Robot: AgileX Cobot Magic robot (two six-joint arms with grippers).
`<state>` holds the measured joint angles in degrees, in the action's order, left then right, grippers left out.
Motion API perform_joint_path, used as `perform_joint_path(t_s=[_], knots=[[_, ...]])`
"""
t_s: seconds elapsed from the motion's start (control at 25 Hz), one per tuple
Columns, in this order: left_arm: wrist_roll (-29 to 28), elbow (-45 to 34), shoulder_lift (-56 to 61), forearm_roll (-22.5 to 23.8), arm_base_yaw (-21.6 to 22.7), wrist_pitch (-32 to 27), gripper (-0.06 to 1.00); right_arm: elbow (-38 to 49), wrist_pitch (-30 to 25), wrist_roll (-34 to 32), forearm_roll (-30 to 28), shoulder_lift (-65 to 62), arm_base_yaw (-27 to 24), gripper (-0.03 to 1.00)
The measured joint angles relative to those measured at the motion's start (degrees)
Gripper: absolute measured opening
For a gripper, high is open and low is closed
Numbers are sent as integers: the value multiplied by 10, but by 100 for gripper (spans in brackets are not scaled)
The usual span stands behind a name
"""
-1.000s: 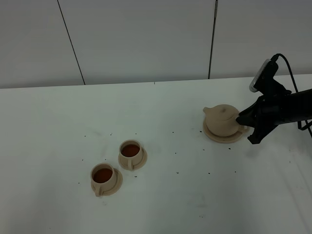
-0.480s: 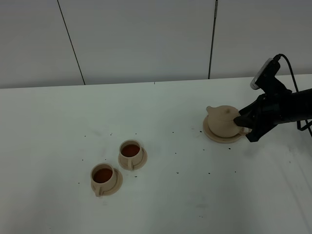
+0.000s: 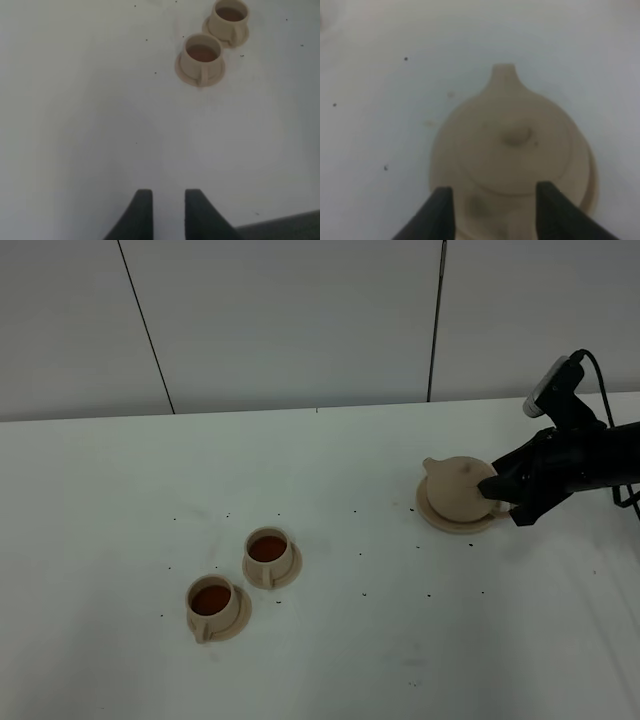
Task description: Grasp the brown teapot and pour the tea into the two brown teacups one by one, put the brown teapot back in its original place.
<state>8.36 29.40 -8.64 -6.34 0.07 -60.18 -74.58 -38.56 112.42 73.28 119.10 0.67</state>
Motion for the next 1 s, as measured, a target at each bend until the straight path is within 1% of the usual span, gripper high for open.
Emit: perform_joint_path(t_s=[0.36,0.52,0.64,0.84,1.0], knots=[[0,0,0,0,0,0,23,0,-9,-1,-1,-70,-7,40],[0,0,0,0,0,0,23,0,-10,-21,-2,-109,-8,40],[0,0,0,0,0,0,23,0,-11,-35,-18,-150,-8,40],[0,0,0,0,0,0,23,0,-1,-91,-65,-226,-8,40],[0,0,0,0,0,0,23,0,19,-142,-95,-280,-8,40]])
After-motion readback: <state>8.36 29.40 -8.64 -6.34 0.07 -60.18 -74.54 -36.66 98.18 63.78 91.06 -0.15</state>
